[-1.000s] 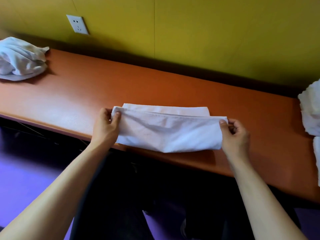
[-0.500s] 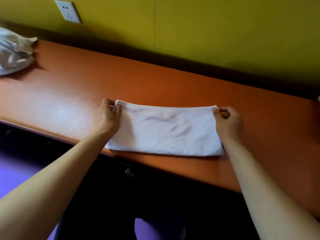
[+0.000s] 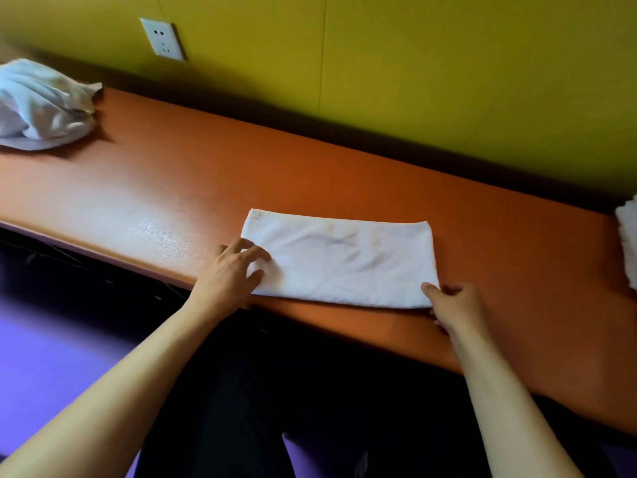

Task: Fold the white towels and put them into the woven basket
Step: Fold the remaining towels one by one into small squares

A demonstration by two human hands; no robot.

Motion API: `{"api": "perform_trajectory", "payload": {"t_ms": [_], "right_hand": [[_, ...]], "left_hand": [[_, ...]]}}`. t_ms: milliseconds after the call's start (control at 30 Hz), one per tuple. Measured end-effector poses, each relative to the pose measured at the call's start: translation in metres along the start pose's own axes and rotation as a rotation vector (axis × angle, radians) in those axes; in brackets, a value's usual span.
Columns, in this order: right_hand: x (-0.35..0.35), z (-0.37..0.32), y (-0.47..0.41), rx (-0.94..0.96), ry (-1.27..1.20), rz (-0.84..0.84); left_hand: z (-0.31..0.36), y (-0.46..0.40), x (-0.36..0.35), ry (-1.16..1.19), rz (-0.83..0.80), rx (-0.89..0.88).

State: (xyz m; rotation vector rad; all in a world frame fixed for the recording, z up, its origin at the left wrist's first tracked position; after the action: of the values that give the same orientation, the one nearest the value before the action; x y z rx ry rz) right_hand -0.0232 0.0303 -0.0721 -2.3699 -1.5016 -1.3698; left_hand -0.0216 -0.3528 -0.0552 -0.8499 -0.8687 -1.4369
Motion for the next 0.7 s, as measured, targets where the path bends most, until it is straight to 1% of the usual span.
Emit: {"api": "perform_trajectory", "payload": {"t_ms": [67, 133, 200, 233, 333, 367, 533, 633, 700], "right_hand": [[0.004, -0.01, 0.0, -0.146, -0.195, -0.071], [0.003, -0.017, 0.002, -0.258, -0.292, -0.177], [0.0, -0.027, 0.009, -0.272, -0.374, -0.27], [-0.003, -0.033, 0.011, -0.221, -0.41, -0.26], [-0.01, -0.058, 0.022, 0.011, -0.438, -0.112], [-0.015, -0.072, 0.03, 0.088, -0.435, -0.088], [-0.065, -0.139, 0.089, 0.429, -0.392, -0.12], [-0.1, -0.168, 0.123, 0.563, -0.322, -0.181], [-0.128, -0.178, 0.138, 0.608, -0.239, -0.249]], "left_hand": [[0.001, 0.0, 0.001, 0.009, 0.011, 0.005], [-0.001, 0.001, 0.002, 0.017, 0.021, 0.012], [-0.002, 0.001, 0.002, 0.024, 0.03, 0.013], [-0.003, 0.001, 0.003, 0.033, 0.036, 0.013], [-0.009, 0.001, 0.002, 0.076, 0.054, 0.01], [-0.01, 0.002, 0.001, 0.085, 0.057, 0.01], [-0.016, 0.001, -0.001, 0.134, 0.073, 0.012], [-0.02, -0.001, -0.003, 0.173, 0.1, -0.013], [-0.024, -0.001, -0.003, 0.241, 0.136, -0.003]]}}
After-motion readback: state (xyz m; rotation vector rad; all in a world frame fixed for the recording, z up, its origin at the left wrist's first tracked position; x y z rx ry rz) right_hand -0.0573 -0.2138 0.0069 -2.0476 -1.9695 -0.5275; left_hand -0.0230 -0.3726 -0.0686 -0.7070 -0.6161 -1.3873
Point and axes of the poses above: each hand's wrist, its own y-axis away from the middle knuckle, its own x-axis out of the back of the hand, z = x × y, the point moved 3 cm from there along -y, towards the middle knuckle, and after that the axes turned 3 degrees about y, right-handed, at the moved point
